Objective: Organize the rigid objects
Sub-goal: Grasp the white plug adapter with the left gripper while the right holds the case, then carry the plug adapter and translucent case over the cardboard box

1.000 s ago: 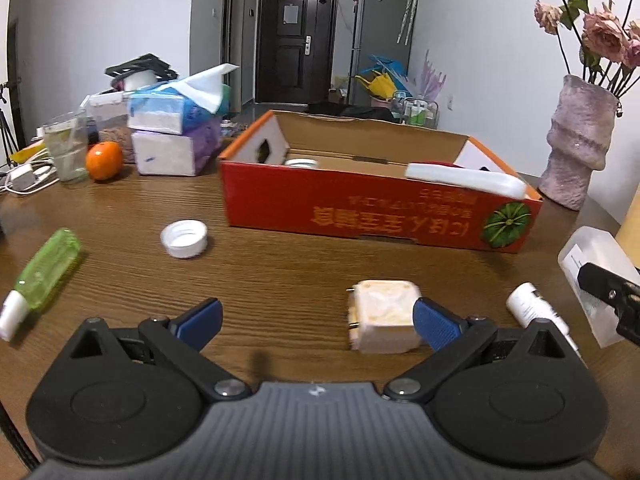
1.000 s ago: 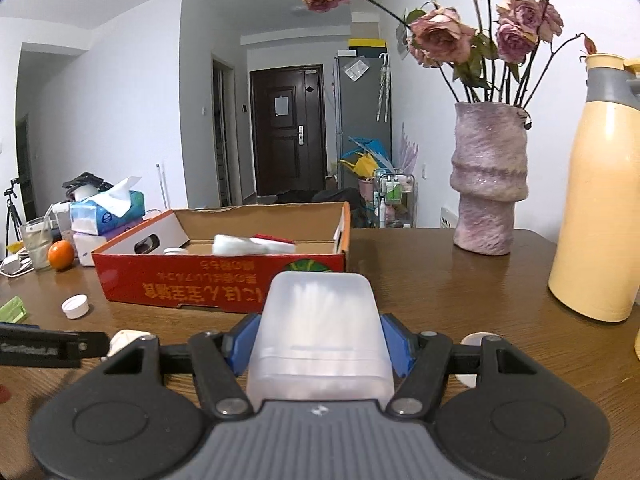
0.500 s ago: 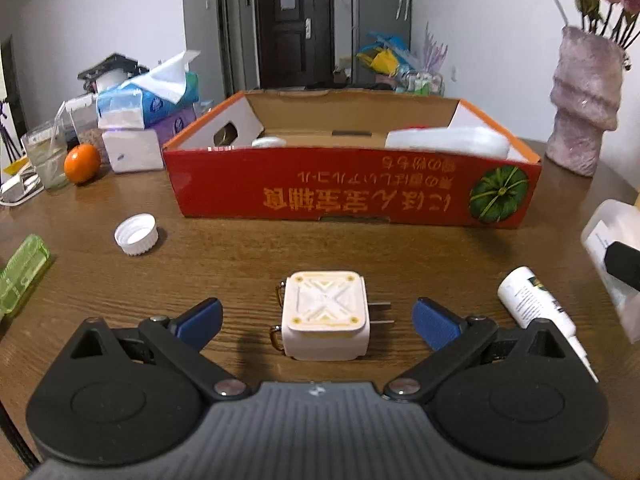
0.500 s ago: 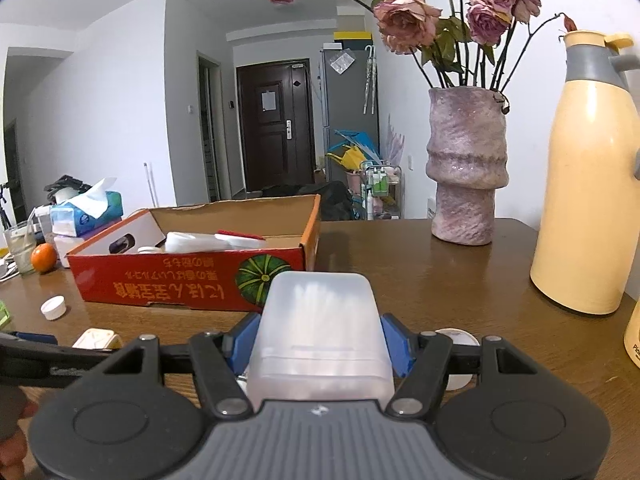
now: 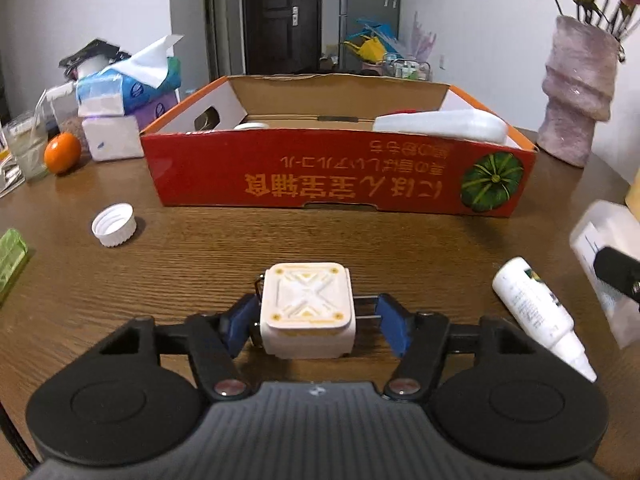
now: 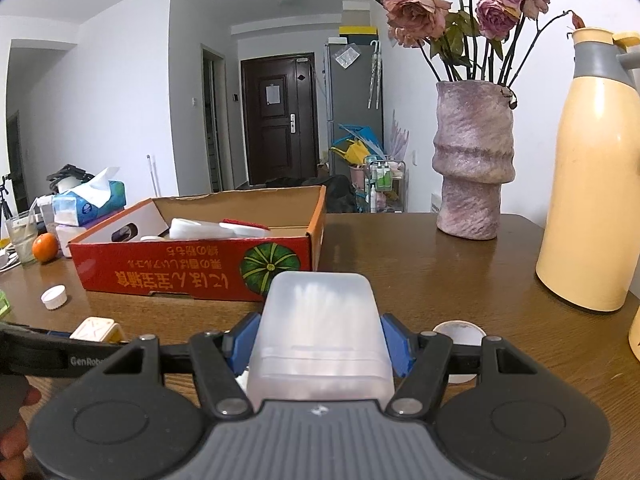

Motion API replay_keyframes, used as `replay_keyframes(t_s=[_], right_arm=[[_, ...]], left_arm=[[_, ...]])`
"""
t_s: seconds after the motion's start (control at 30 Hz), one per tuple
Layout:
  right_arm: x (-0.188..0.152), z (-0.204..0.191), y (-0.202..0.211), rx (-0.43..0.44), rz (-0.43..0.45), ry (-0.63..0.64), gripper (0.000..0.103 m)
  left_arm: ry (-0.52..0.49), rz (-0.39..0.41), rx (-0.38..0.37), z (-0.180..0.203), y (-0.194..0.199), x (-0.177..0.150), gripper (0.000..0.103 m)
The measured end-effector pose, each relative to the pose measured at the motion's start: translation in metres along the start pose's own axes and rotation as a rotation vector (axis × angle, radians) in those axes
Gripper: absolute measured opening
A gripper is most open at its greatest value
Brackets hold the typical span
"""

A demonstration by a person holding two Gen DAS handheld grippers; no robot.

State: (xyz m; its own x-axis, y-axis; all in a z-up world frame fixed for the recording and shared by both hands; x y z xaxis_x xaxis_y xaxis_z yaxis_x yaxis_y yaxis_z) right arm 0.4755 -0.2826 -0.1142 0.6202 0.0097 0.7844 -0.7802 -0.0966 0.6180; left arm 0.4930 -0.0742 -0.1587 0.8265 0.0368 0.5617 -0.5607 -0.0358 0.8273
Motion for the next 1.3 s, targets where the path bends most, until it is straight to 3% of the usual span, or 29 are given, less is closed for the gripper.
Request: replay_keyframes(t_s=[0.37,1.3], right_arm=[[0.000,-0.003,0.003,0.011,0.013,0.009,0.064],[0.034,-0.030,0.040,0.026,0.159,-0.001,0.064]], left_arm=[[0.001,0.000,-0.051,0.000,0.005,0.000,0.066],[-0.004,0.257,-0.125,-0.005,0.091,0.038,0.066]])
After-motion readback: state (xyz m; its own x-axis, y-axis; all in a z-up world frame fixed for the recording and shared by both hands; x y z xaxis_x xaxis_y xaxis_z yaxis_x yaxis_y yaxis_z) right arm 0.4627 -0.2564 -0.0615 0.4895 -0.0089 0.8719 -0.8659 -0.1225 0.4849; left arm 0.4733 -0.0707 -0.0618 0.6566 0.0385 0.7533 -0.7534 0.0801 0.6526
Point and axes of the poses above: each gripper's, at about its wrist camera, not at the fingertips, and y roughly against the way its jaws point, z to its right, x to its top, the point moved 8 cm from there along -y, roughly the way its jaws point, and after that the axes turned 15 degrees about -z, right-handed, at the moved point
